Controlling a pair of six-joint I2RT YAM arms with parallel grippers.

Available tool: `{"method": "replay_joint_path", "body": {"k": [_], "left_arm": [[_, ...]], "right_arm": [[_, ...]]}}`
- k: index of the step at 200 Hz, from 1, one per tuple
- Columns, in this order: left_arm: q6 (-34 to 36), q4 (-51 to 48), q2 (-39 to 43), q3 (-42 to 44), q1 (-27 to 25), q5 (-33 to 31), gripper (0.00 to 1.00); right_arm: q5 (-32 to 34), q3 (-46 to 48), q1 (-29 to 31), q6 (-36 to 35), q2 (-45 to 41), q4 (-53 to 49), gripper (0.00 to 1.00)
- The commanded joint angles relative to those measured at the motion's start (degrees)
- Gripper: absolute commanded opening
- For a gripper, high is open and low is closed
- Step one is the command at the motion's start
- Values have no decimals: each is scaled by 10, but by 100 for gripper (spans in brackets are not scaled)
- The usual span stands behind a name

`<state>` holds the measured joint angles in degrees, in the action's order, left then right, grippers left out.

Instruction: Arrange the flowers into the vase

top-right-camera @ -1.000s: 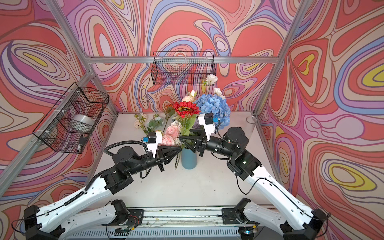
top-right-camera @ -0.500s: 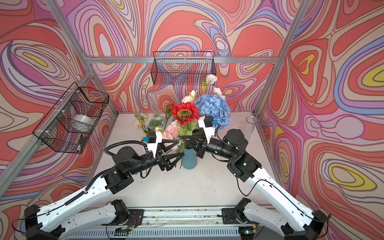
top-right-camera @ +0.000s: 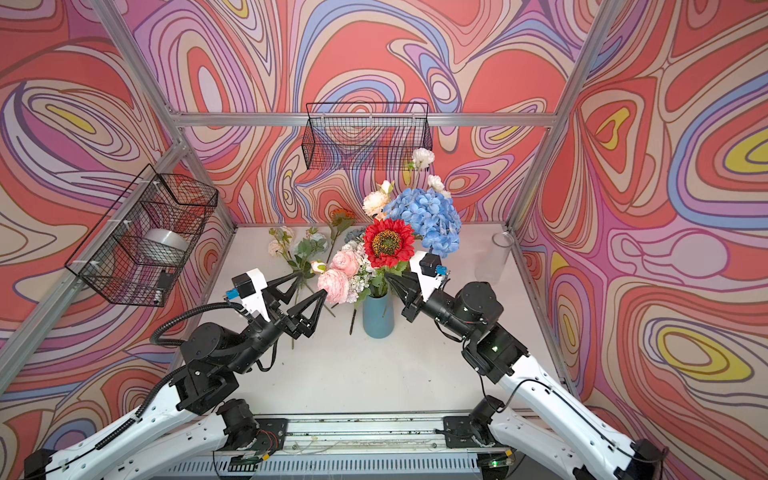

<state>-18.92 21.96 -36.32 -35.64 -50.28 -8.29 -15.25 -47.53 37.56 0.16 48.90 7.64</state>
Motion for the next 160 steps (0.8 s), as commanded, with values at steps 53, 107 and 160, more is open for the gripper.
{"method": "replay_joint_path", "body": {"k": [53,107,160], "left_arm": [[-131,95,-10,137,98,-120,100],[-253,148,-93,184,170,-46,100],[-265,165,-140,174,171,-17,100]], "right_arm": [[34,-10,-1,-105,51,174,0],[26,33,-1,-75,68,226,0],[21,82,-1,-1,68,206,0]]}}
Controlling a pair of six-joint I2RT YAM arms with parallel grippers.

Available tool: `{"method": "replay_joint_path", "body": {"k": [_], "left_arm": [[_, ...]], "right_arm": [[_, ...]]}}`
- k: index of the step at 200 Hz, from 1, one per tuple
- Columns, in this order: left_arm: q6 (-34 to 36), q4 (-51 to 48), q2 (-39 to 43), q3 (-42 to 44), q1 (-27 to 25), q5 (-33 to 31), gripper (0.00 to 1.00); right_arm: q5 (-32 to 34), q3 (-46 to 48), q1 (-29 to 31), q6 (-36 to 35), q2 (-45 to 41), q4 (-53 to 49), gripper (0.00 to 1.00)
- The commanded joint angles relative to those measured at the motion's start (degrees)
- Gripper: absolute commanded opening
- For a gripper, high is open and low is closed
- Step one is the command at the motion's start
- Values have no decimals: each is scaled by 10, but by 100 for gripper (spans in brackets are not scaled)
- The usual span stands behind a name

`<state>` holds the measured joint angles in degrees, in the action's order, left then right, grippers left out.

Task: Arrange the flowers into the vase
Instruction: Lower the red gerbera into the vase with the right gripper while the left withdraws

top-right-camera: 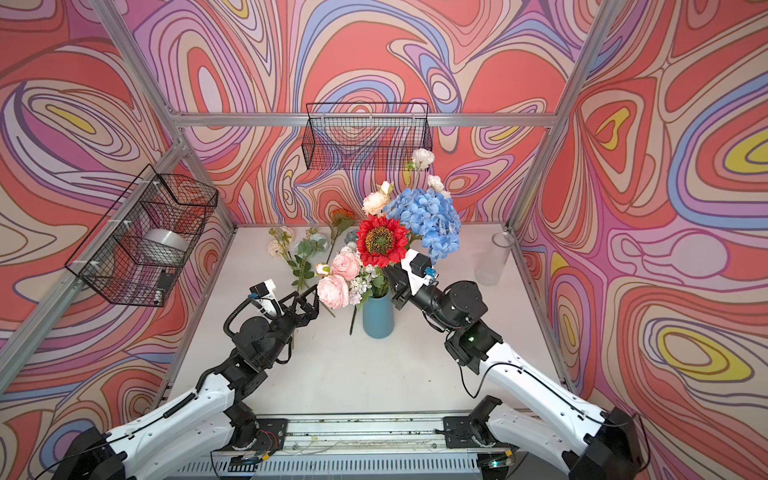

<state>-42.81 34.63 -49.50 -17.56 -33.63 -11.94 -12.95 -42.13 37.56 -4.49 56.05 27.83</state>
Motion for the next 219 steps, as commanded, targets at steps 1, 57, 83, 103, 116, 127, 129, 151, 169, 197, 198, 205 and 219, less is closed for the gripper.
{"method": "replay_joint_path", "body": {"k": [1,57,83,103,116,127,129,151,169,197,198,205,219], "left_arm": [[-27,38,-9,-6,4,20,100],[-34,45,-24,-10,4,30,100],[-42,53,-36,-12,4,39,100],[-46,57,-45,-12,4,44,100],[-50,59,-49,-12,4,45,100],[-51,61,-51,-12,5,47,100],[-52,61,-51,-12,4,47,100],[-52,63,-53,-13,4,48,100],[-51,63,-53,-14,4,48,100],[-51,63,-56,-17,4,49,100],[-51,63,-56,-17,4,49,100],[-51,64,-58,-17,4,49,100],[-51,66,-62,-18,4,51,100]], "right_arm": [[-1,30,-1,46,-4,4,0],[3,159,-1,28,0,173,0],[-1,165,-1,16,28,177,0],[-4,164,-1,11,48,175,0],[-1,164,-1,6,55,168,0],[0,163,-1,5,58,156,0],[0,163,-1,5,58,154,0],[4,163,-1,9,42,129,15],[10,156,-1,11,16,91,29],[15,144,-1,15,-32,45,41],[15,143,-1,15,-34,45,41],[15,141,-1,18,-43,39,41],[15,135,-1,22,-59,30,42]]}}
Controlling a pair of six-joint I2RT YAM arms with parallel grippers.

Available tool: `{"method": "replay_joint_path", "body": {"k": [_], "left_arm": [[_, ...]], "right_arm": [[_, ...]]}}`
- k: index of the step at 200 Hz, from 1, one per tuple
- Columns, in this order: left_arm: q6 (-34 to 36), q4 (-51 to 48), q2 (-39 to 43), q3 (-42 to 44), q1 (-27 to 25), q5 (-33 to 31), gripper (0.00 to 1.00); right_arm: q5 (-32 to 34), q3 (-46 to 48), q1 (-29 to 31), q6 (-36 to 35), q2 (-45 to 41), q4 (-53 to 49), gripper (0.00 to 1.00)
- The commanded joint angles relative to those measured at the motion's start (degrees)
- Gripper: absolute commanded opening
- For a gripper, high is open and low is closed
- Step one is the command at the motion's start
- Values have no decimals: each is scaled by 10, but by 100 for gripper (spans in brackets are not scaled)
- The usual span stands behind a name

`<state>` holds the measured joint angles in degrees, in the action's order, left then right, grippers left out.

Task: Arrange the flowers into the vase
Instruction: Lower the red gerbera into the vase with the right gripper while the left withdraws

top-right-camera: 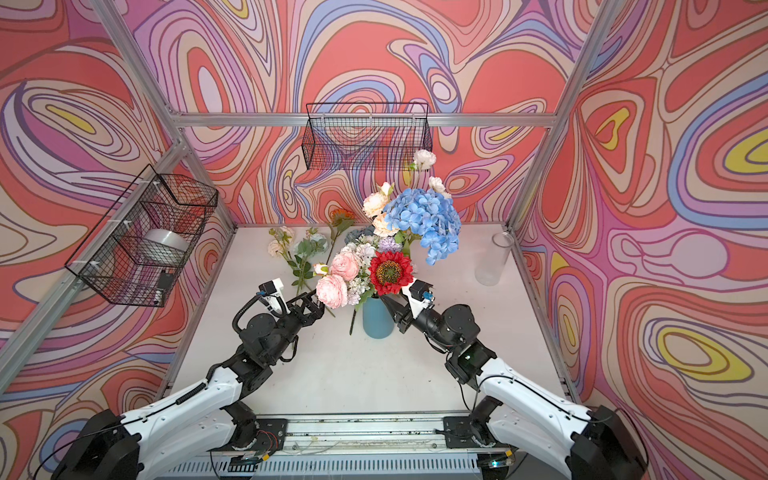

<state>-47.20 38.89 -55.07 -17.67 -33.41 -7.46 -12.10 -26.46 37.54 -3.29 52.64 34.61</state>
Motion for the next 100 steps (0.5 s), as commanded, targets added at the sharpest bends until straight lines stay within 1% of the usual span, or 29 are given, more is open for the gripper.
{"method": "replay_joint_path", "body": {"k": [1,30,46,54,65,75,85,100], "left_arm": [[-7,24,-6,-17,2,5,100],[-8,29,-15,-21,2,12,100],[-7,29,-17,-24,2,13,100],[-7,29,-16,-25,2,14,100],[-6,28,-15,-27,2,13,100],[-5,25,-12,-25,2,11,100],[-2,21,-10,-26,2,10,100],[1,16,-9,-26,2,6,100]], "right_arm": [[6,-22,-1,10,-25,-38,42],[12,-40,-1,3,-26,-34,41],[10,-52,-1,-4,-10,-27,38],[10,-55,-1,-5,-2,-23,30],[10,-55,-1,-6,6,-19,16],[10,-52,-1,-7,12,-21,8],[9,-46,-1,-4,15,-24,3],[15,-31,-1,1,20,-26,1]]}}
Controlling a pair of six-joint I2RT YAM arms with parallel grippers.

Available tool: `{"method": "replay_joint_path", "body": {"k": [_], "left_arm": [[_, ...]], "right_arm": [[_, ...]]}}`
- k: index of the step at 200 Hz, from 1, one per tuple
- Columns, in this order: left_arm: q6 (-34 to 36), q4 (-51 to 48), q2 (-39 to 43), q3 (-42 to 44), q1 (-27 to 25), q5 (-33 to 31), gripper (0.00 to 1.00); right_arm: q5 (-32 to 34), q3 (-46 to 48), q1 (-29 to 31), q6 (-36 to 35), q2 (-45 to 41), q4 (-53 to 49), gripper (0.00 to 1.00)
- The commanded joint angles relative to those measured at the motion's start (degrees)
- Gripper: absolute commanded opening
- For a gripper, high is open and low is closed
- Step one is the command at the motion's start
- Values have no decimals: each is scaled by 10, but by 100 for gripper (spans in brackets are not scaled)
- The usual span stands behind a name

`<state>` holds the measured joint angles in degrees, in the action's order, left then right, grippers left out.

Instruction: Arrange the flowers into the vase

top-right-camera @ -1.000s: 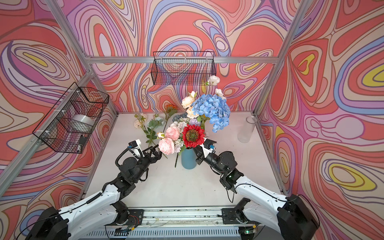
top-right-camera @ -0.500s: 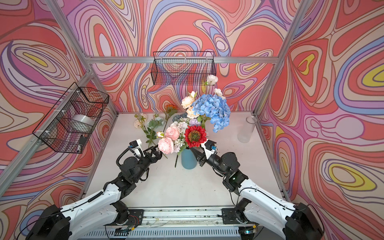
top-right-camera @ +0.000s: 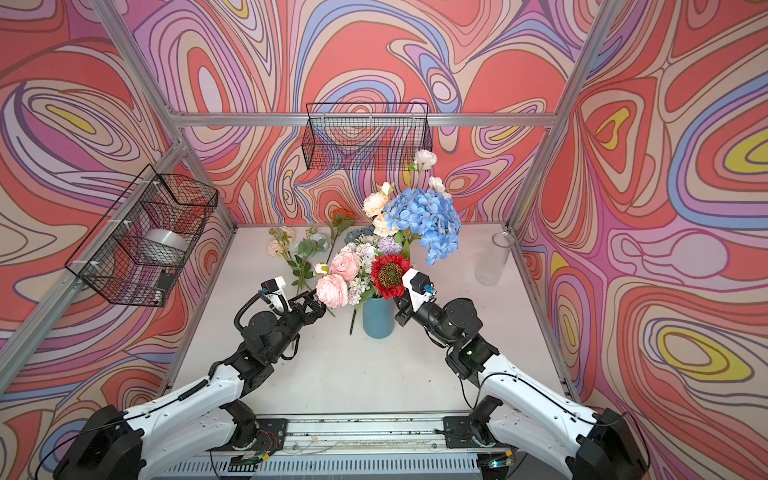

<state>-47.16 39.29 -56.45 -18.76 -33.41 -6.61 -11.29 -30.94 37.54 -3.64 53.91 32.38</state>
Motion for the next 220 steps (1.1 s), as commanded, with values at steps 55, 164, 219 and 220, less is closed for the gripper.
{"method": "replay_joint_path", "body": {"k": [55,164,219,220], "left_arm": [[-3,27,-22,-15,2,8,100],[-39,100,-127,-20,1,81,100],[-58,181,-236,-68,1,168,97],[-58,182,-238,-69,1,169,97]], "right_arm": [[29,48,-1,9,39,-4,8],[41,82,0,97,-60,-158,98],[67,129,0,121,9,-25,98],[67,129,-1,120,11,-23,98]]}}
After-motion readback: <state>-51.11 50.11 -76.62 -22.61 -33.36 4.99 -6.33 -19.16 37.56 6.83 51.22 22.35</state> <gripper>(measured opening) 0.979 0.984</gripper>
